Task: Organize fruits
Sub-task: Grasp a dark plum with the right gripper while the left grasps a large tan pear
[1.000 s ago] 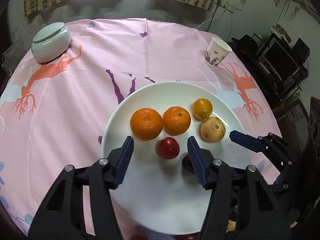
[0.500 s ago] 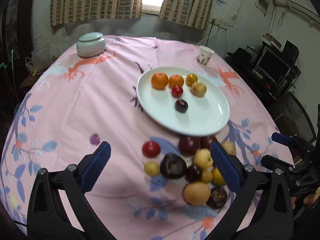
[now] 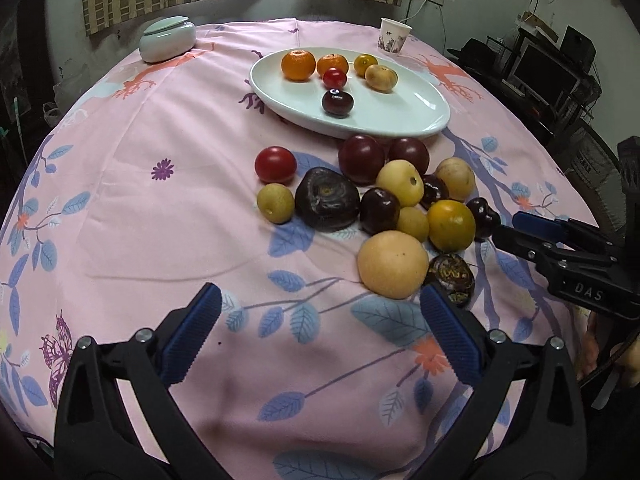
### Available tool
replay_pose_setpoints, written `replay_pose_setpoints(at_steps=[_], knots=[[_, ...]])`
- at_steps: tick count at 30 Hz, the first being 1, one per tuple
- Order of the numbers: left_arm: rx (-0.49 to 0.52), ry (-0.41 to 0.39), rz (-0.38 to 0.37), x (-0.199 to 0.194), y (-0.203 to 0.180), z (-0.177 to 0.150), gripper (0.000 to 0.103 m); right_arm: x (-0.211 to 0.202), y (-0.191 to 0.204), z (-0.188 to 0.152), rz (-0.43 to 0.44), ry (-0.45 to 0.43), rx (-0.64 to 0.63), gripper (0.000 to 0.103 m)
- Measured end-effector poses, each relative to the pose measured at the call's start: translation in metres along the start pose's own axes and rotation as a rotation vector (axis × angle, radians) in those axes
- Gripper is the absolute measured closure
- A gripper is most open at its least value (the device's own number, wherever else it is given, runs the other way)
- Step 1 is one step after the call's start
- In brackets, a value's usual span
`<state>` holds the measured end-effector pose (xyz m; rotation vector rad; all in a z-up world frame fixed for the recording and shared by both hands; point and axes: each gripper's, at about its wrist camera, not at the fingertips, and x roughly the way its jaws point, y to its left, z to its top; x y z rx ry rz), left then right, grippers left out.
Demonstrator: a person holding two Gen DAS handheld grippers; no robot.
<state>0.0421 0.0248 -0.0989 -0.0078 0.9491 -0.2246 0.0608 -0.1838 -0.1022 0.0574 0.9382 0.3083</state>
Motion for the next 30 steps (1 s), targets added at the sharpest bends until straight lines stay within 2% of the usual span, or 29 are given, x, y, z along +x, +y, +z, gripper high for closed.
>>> replay_pose_setpoints(at_steps=[4,5,6,7,9,13,16,22,24,29,30], knots=[[0.002,0.016,0.002,0.004,0.0,0.0,0.002,0.014,0.002,0.007,-0.009,0.01,-0.021,0.056],[0.003,0.022,0.004,0.006,-0.001,-0.001,0.002,0.018,0.002,0.009,0.016,0.018,-0.019,0.06],[0.005,0.028,0.006,0.009,-0.001,-0.001,0.002,0.02,0.003,0.011,0.037,0.016,-0.023,0.07],[0.006,0.036,0.005,0.011,-0.002,-0.001,0.002,0.022,0.006,0.013,0.049,0.021,-0.032,0.073],[0.009,0.047,-0.001,0.015,-0.003,0.0,0.002,0.02,0.01,0.015,0.038,0.032,-0.044,0.073],[0.017,0.065,-0.008,0.023,-0.008,-0.001,0.002,0.007,0.005,0.008,0.092,0.038,-0.002,0.073],[0.02,0.079,-0.016,0.032,-0.013,0.0,0.002,-0.005,0.005,0.001,0.084,0.025,0.005,0.073],[0.056,0.048,0.031,0.042,-0.026,0.006,0.003,-0.008,0.0,-0.005,0.091,0.024,0.037,0.073],[0.058,0.033,0.017,0.04,-0.028,0.007,0.009,-0.007,-0.001,-0.005,0.097,0.025,0.045,0.073],[0.08,0.005,-0.037,0.034,-0.035,0.006,0.056,-0.008,0.002,-0.006,0.106,0.02,0.047,0.073],[0.074,0.008,-0.046,0.034,-0.033,0.007,0.056,-0.009,0.002,-0.006,0.107,0.018,0.049,0.073]])
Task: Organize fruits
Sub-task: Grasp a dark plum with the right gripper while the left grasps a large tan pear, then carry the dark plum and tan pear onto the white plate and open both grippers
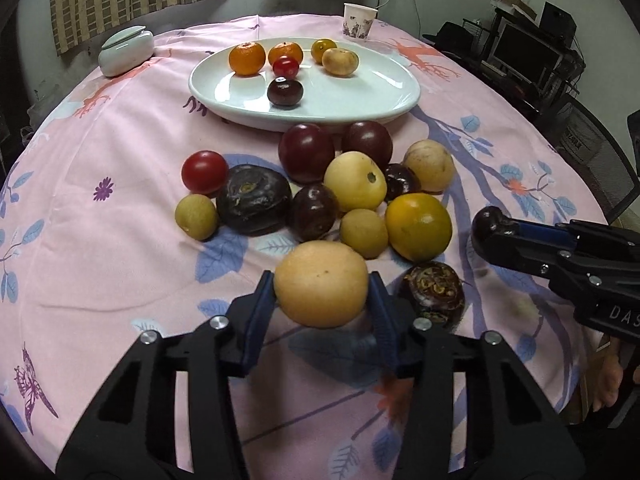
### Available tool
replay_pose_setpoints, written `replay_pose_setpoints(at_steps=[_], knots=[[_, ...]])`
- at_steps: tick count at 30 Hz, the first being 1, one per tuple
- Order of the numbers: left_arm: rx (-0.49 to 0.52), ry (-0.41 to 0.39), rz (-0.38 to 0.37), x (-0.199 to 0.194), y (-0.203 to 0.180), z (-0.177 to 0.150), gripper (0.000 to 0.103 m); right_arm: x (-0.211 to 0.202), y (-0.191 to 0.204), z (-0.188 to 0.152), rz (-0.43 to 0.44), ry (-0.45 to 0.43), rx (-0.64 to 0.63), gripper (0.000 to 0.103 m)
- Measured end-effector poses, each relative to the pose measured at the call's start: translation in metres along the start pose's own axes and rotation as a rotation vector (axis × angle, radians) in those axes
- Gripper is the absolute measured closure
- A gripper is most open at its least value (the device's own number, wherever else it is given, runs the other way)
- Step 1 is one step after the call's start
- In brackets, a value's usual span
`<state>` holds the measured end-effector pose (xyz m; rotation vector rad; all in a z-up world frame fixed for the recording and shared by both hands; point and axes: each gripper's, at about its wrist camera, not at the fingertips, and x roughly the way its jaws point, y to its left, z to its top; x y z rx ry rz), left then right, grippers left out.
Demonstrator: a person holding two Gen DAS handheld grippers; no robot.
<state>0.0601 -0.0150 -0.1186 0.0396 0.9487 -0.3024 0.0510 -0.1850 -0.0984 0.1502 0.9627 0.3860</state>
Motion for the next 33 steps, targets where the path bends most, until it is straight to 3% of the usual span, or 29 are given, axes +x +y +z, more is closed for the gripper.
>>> replay_pose_setpoints(at_steps=[5,24,29,33], knots=[[-0.032,-0.012,-0.035,-0.011,0.006,0.0,0.056,-0.003,0.001,0.0,-0.006,-0.009,0.002,0.073],[-0.064,-0.049,-0.047,-0.039,0.019,0.01,0.056,-0.006,0.01,0.006,0.001,-0.025,-0.013,0.073],[-0.052,-0.062,-0.055,-0.049,0.023,0.024,0.056,-0.009,0.014,0.016,0.007,-0.023,-0.044,0.073],[-0.021,-0.083,-0.06,-0.056,0.03,0.054,0.055,-0.02,0.021,0.044,0.007,-0.041,-0.118,0.073]])
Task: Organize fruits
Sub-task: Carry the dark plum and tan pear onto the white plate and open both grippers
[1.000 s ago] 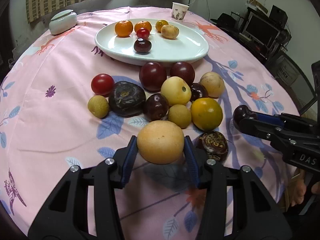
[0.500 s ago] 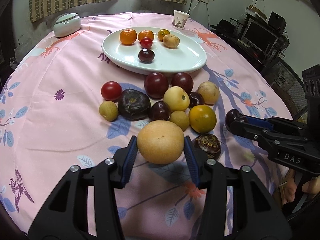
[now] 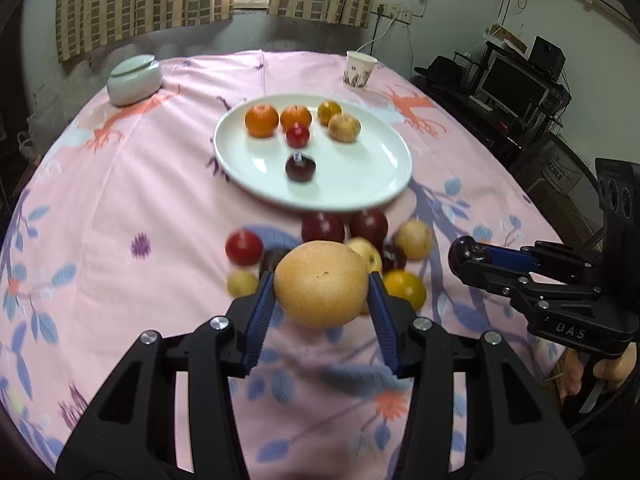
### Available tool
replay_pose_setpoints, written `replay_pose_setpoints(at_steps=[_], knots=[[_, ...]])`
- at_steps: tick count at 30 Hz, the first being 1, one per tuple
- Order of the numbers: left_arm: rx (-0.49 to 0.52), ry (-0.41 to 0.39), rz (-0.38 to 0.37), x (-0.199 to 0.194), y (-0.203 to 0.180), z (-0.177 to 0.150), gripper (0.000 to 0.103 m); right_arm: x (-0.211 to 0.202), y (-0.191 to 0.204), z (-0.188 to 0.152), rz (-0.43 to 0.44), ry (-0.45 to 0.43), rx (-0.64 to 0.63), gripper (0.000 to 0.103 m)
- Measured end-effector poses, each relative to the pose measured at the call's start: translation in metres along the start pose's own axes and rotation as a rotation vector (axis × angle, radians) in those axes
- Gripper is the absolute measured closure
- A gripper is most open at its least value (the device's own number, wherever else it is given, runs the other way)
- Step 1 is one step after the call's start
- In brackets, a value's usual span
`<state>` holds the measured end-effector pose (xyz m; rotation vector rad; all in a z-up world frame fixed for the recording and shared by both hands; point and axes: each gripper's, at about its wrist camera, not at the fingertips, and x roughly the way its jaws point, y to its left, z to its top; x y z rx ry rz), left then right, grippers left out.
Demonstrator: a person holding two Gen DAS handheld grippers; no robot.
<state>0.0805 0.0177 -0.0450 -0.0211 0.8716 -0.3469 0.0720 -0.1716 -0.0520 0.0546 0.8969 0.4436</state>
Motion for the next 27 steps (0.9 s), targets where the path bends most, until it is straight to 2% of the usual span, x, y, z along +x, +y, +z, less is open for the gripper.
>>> replay_pose_setpoints(at_steps=[4,6,8,11,17,25,27], knots=[[-0.03,0.021,0.005,0.025,0.023,0.053,0.055,0.011,-0.005,0.045,0.008,-0.008,-0.027,0.073],[-0.039,0.029,0.04,0.045,0.031,0.08,0.055,0.028,-0.009,0.072,0.025,0.004,-0.023,0.073],[-0.048,0.041,0.07,0.068,0.039,0.103,0.055,0.046,-0.011,0.095,0.004,0.004,-0.026,0.073],[-0.102,0.084,0.04,0.099,0.053,0.126,0.055,0.08,-0.016,0.121,-0.045,0.018,-0.032,0.073],[-0.136,0.126,0.04,0.136,0.068,0.136,0.055,0.126,-0.031,0.143,-0.055,0.066,-0.02,0.073],[-0.136,0.129,0.053,0.147,0.074,0.145,0.055,0.148,-0.04,0.152,-0.077,0.093,-0.007,0.073],[-0.143,0.112,0.058,0.145,0.074,0.148,0.046,0.152,-0.037,0.155,-0.099,0.101,-0.029,0.069]])
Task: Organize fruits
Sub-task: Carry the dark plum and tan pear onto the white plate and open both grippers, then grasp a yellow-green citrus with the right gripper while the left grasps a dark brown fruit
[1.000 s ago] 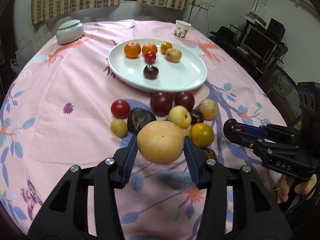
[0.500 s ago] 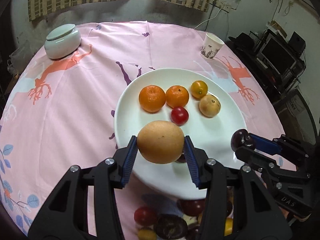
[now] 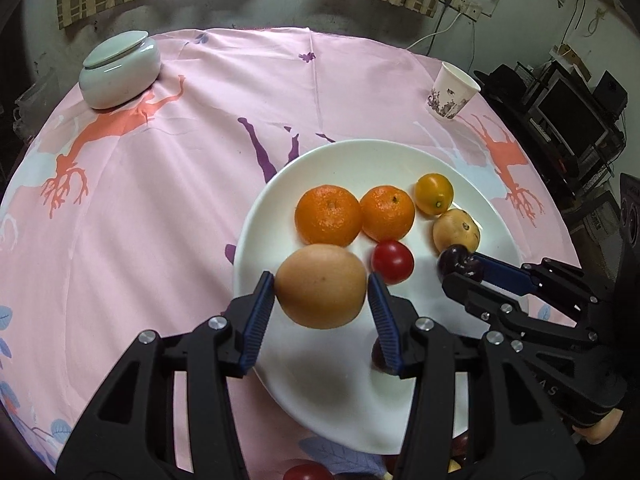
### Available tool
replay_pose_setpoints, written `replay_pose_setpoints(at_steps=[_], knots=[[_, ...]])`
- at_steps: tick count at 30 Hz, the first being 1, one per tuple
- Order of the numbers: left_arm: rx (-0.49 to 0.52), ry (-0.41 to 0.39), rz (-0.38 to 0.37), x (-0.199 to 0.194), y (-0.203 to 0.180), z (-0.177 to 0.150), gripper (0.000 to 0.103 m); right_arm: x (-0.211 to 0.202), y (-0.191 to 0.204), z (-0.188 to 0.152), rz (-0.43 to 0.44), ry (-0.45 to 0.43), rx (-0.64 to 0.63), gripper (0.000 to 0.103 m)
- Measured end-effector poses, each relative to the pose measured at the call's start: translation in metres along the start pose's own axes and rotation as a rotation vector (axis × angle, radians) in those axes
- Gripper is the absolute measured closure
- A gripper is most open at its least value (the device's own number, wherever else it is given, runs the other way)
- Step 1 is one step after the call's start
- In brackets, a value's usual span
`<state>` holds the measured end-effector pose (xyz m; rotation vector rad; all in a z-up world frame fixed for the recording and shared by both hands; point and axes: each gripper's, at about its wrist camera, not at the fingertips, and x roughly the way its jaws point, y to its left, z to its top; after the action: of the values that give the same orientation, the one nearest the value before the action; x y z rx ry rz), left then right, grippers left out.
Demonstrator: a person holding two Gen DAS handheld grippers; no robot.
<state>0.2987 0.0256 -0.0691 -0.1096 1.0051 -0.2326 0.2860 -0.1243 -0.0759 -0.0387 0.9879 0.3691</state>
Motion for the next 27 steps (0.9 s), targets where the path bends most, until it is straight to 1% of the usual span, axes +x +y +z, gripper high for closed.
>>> replay_pose_setpoints(at_steps=[1,2,4,5,6,7,9,11,12,14,16,18,21,23,25,27], knots=[[-0.008,-0.015,-0.003,-0.004,0.0,0.002,0.032,-0.001,0.002,0.001,-0.017,-0.005,-0.013,0.067],[-0.018,-0.033,-0.006,-0.01,0.001,0.003,0.024,-0.004,0.004,0.002,-0.036,-0.02,-0.025,0.043],[-0.026,-0.068,-0.015,-0.026,0.003,0.004,0.02,-0.017,0.007,0.002,-0.066,-0.09,-0.045,0.022],[-0.029,-0.08,-0.015,-0.034,0.004,0.004,0.019,-0.025,0.009,0.001,-0.086,-0.122,-0.063,0.014],[-0.036,-0.092,-0.021,-0.043,0.005,0.003,0.019,-0.031,0.01,0.001,-0.105,-0.139,-0.076,0.008],[-0.04,-0.109,-0.037,-0.054,0.006,0.0,0.018,-0.041,0.011,0.0,-0.119,-0.156,-0.085,0.008],[-0.039,-0.148,-0.049,-0.078,0.007,-0.01,0.013,-0.059,0.012,-0.006,-0.093,-0.173,-0.09,0.008],[-0.02,-0.195,-0.029,-0.104,0.006,-0.028,0.007,-0.078,0.013,-0.017,-0.072,-0.175,-0.086,0.007],[-0.01,-0.212,-0.017,-0.114,0.006,-0.039,0.006,-0.089,0.014,-0.025,-0.062,-0.171,-0.081,0.004],[0.004,-0.248,0.001,-0.134,0.005,-0.066,0.002,-0.108,0.014,-0.048,-0.035,-0.155,-0.065,0.003],[0.027,-0.268,0.023,-0.147,0.003,-0.097,0.002,-0.123,0.018,-0.074,-0.017,-0.142,-0.055,0.002],[0.031,-0.27,0.054,-0.152,0.003,-0.125,0.002,-0.134,0.023,-0.104,-0.008,-0.129,-0.045,0.002],[0.004,-0.264,0.059,-0.152,0.007,-0.165,0.002,-0.143,0.029,-0.15,-0.001,-0.124,-0.016,0.002],[-0.014,-0.241,0.075,-0.147,0.01,-0.186,0.002,-0.141,0.033,-0.176,0.001,-0.113,0.023,0.002],[-0.024,-0.204,0.085,-0.139,0.016,-0.2,0.002,-0.135,0.037,-0.191,0.024,-0.088,0.047,0.002],[-0.034,-0.176,0.084,-0.134,0.022,-0.209,0.002,-0.127,0.043,-0.198,0.076,-0.072,0.054,0.002]])
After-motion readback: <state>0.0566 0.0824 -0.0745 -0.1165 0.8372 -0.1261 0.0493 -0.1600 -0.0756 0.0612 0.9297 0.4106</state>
